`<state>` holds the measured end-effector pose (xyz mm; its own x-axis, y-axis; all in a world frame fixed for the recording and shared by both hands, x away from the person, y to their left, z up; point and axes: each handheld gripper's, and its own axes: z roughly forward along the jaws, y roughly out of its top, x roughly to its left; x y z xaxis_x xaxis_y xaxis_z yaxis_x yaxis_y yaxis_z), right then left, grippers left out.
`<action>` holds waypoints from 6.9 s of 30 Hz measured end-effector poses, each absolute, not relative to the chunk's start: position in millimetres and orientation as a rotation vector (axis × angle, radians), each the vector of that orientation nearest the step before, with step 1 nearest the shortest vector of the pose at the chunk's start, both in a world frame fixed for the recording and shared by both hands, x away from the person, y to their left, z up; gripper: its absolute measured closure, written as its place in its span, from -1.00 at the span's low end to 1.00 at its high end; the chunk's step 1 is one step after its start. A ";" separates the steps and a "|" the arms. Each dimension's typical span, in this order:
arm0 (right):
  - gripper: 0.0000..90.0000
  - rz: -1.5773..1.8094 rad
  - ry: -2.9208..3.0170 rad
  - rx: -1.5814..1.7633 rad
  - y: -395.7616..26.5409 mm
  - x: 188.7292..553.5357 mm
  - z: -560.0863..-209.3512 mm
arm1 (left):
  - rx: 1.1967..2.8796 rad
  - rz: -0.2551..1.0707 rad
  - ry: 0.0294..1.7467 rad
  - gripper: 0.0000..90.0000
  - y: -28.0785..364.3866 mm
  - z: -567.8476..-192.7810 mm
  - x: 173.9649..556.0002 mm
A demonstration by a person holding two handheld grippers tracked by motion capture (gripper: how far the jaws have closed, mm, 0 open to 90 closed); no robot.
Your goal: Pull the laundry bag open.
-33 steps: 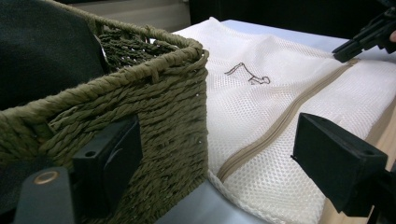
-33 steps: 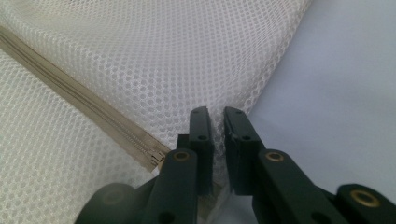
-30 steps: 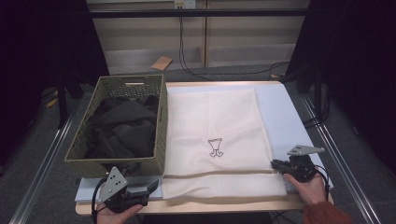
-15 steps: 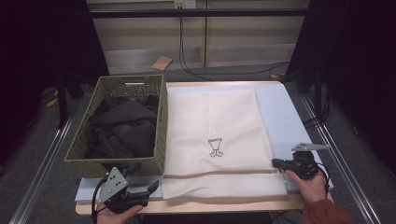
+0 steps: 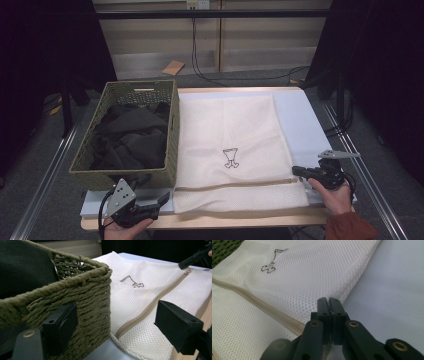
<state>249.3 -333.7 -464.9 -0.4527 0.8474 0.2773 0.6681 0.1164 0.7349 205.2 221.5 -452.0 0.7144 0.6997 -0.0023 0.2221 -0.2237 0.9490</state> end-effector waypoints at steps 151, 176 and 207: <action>0.99 1.389 2.250 1.357 -287.2 267.5 -422.9 | 2.106 0.148 0.325 0.82 -96.8 -474.7 290.9; 0.58 1.428 2.265 1.373 -316.3 241.1 -434.6 | 2.091 0.109 0.287 0.83 -86.7 -473.9 286.4; 0.89 1.461 2.309 1.382 -287.9 249.5 -426.6 | 2.037 0.159 0.306 0.82 -81.7 -478.1 286.8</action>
